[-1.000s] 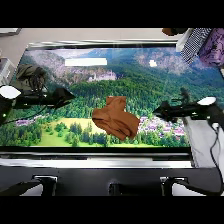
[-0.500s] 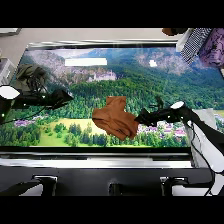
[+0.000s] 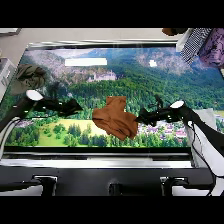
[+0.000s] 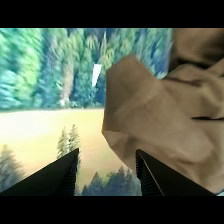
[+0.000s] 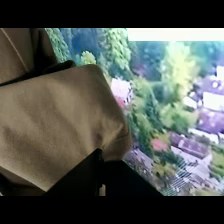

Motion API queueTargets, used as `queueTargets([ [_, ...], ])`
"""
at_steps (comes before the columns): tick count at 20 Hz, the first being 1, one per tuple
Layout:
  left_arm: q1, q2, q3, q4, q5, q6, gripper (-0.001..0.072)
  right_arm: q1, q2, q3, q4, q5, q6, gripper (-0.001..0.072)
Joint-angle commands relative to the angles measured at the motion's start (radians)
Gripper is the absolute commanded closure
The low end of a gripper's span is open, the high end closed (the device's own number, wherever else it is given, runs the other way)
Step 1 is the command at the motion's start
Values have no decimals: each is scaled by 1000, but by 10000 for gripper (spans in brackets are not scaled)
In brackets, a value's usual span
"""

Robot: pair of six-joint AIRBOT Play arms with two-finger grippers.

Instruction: Fold the clothes and pants, and hang the long-sleeved shirts on hangers.

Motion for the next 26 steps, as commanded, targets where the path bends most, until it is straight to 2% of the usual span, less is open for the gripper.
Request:
queueTargets([
  [1,-71,-105,-2,-55,45,43,196,1,16,1,-16,15,4,685],
  [4,-94,-149,-2,-153,71,109,176,1,19,0,-16,15,4,685],
  [9,-107,-198,-1,-208,125,109,184,1,25,0,-18,13,12,685],
  [10,-111,-198,0,-217,143,109,251,1,30,0,-18,13,12,686],
  [11,-112,-198,3,-221,152,109,459,1,35,1,-20,12,12,686],
  [12,-111,-197,11,-221,150,113,699,1,45,1,-24,8,12,686],
  [17,-87,-125,105,-207,148,159,693,1,163,73,-106,-66,12,688],
  [22,-54,109,316,-147,130,175,694,1,317,404,-235,-56,11,688],
  [26,-48,365,478,0,131,101,693,1,483,641,-327,-54,12,688],
])
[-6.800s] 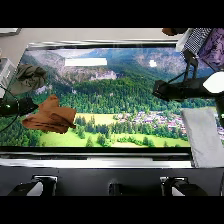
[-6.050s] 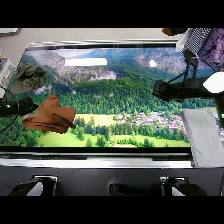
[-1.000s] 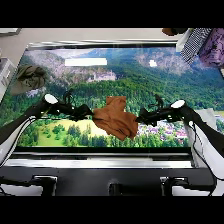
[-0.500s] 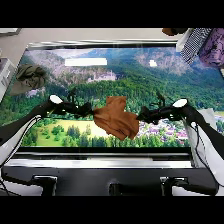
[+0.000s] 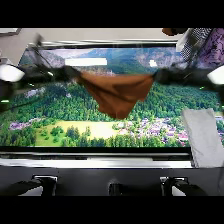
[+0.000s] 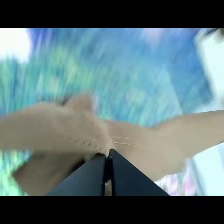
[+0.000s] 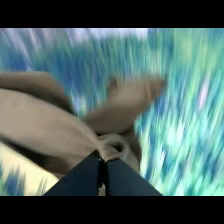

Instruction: Fold the clothes and pants, and hang the long-sleeved shirts on hangers.

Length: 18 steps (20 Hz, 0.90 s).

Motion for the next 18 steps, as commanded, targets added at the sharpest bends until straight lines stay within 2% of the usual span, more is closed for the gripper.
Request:
queueTargets([
  [1,7,217,130,149,2,-73,693,1,156,191,-103,-6,0,688],
  [5,7,450,153,295,1,-176,693,1,339,235,-171,-22,40,688],
  [10,7,583,153,322,2,-187,692,1,446,235,-173,-199,119,687],
  [12,7,568,151,323,2,-191,693,1,420,235,-174,-263,166,688],
  [14,7,517,149,334,1,-191,693,1,344,235,-173,-259,204,687],
  [18,7,300,149,380,1,-191,692,1,57,235,-136,-221,251,687],
])
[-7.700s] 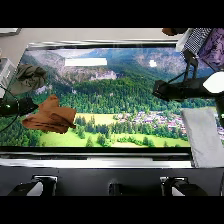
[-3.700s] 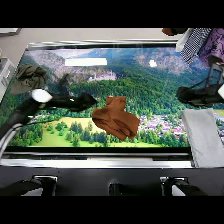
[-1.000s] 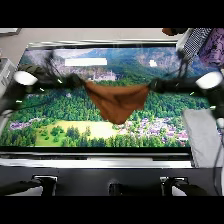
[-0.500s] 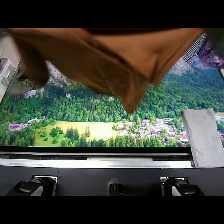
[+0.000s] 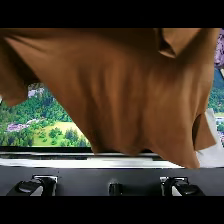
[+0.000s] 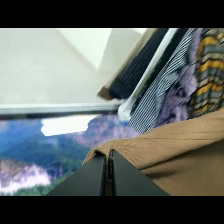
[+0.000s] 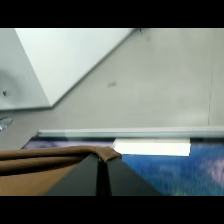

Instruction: Fold the clothes and pants, and hang the long-sleeved shirts on hangers.

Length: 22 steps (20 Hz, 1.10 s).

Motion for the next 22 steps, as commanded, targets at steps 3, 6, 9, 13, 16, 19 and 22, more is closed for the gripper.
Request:
queueTargets([
  [3,1,-350,1,35,0,-3,692,4,-427,1,151,16,43,686],
  [6,-1,-584,1,32,-4,-4,692,61,-675,1,183,30,40,686],
  [9,-1,-761,1,26,-31,-4,692,144,-859,1,183,29,41,685],
  [13,-1,-858,1,24,-57,-4,693,211,-977,1,182,42,103,628],
  [16,-1,-860,2,24,-68,-3,692,196,-972,2,185,82,126,545],
  [19,-1,-851,4,23,-108,-4,692,137,-913,2,177,250,86,56],
  [22,0,-833,4,25,-152,-4,692,9,-809,2,82,465,3,63],
])
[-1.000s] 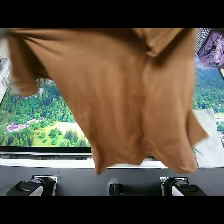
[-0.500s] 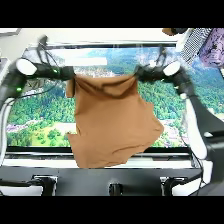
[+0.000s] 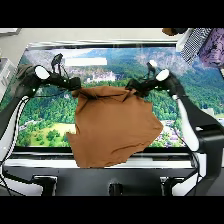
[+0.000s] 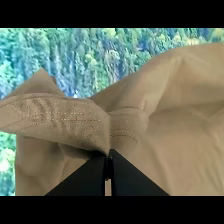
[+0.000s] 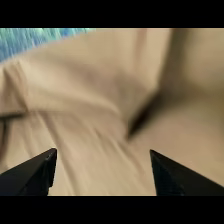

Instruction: Fold the clothes and pants, and hang the long-sleeved shirts on hangers.

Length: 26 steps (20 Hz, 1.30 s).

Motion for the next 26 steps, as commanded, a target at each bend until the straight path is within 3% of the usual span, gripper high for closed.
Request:
queueTargets([
  [1,2,15,1,1,-60,0,692,-145,111,-2,-140,262,-64,63],
  [3,2,23,1,1,-89,0,692,-256,182,-36,-242,354,-109,65],
  [7,1,23,1,0,-123,0,692,-419,284,-307,-225,387,-172,64],
  [11,1,23,1,0,-121,0,691,-446,316,-565,-214,311,-192,69],
  [12,1,23,1,1,-121,0,692,-446,315,-608,-200,277,-192,122],
  [17,1,23,1,1,-119,0,692,-446,315,-723,-110,120,-192,142],
  [18,1,22,1,0,-119,1,691,-446,315,-731,-87,100,-193,184],
  [20,1,22,1,1,-119,1,691,-446,315,-733,-44,78,-204,195],
  [21,1,22,1,1,-119,1,692,-446,315,-733,-15,71,-211,220],
  [22,1,22,1,1,-119,1,692,-446,315,-733,7,69,-214,339],
  [24,1,22,1,1,-119,1,691,-446,315,-733,13,73,-214,502],
  [25,1,22,1,1,-119,1,692,-446,317,-732,18,79,-214,639],
  [26,1,22,1,1,-120,1,692,-446,323,-724,31,77,-215,685],
])
